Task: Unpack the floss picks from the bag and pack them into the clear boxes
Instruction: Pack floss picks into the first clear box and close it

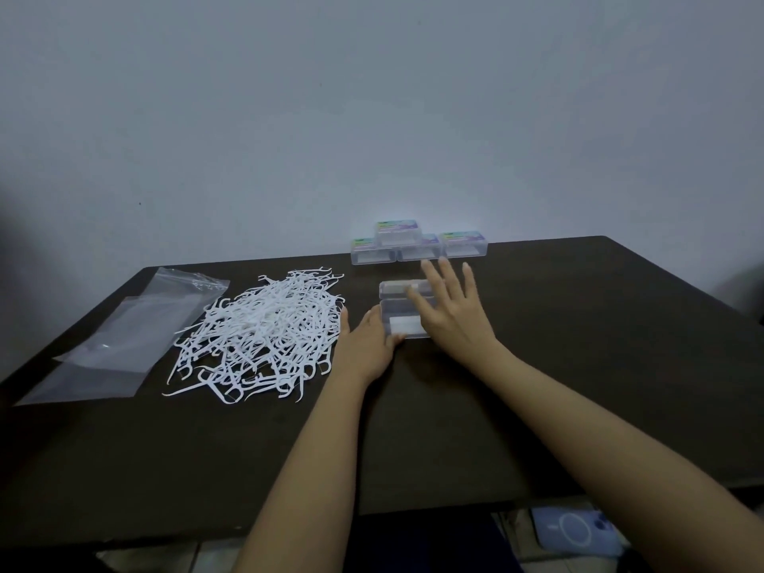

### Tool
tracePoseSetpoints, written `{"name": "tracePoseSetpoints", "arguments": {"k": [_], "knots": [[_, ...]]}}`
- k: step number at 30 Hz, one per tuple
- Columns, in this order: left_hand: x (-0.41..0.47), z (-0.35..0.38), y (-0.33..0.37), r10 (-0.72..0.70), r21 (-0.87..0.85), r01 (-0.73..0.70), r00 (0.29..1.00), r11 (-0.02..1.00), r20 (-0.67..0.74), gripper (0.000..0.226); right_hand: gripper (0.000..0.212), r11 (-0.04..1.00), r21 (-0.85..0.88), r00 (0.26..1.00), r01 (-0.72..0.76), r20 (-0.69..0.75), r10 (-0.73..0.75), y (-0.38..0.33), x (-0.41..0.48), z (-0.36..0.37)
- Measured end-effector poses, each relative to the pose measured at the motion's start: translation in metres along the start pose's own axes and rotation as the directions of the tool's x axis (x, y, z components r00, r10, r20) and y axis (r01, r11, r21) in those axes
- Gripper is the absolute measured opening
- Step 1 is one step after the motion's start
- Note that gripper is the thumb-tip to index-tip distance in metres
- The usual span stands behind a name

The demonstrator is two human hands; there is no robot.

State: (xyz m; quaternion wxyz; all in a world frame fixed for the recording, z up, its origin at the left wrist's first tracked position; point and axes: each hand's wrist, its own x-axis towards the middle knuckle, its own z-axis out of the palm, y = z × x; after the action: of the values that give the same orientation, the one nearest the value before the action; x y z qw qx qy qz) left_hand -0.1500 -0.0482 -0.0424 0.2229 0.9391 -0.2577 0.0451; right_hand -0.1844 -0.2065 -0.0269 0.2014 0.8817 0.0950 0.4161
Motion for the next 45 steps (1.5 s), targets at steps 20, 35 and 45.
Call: {"name": "tracePoseSetpoints", "arguments": {"k": [20, 35, 45], "knots": [[-0.010, -0.012, 0.010, -0.048, 0.008, 0.048, 0.997, 0.999, 0.067, 0.058, 0.047, 0.781, 0.282, 0.726, -0.557, 0.622, 0.293, 0.004, -0.006, -0.004], [-0.021, -0.079, -0.035, -0.172, 0.018, 0.182, 0.955, 0.983, -0.241, 0.033, 0.032, 0.854, 0.518, 0.996, 0.041, -0.085, 0.004, -0.064, 0.020, -0.026], [-0.040, -0.093, -0.061, -0.387, 0.197, 0.417, 0.905, 0.887, -0.176, 0.034, 0.038, 0.864, 0.500, 0.929, -0.058, 0.344, -0.137, -0.105, 0.050, -0.008]]}}
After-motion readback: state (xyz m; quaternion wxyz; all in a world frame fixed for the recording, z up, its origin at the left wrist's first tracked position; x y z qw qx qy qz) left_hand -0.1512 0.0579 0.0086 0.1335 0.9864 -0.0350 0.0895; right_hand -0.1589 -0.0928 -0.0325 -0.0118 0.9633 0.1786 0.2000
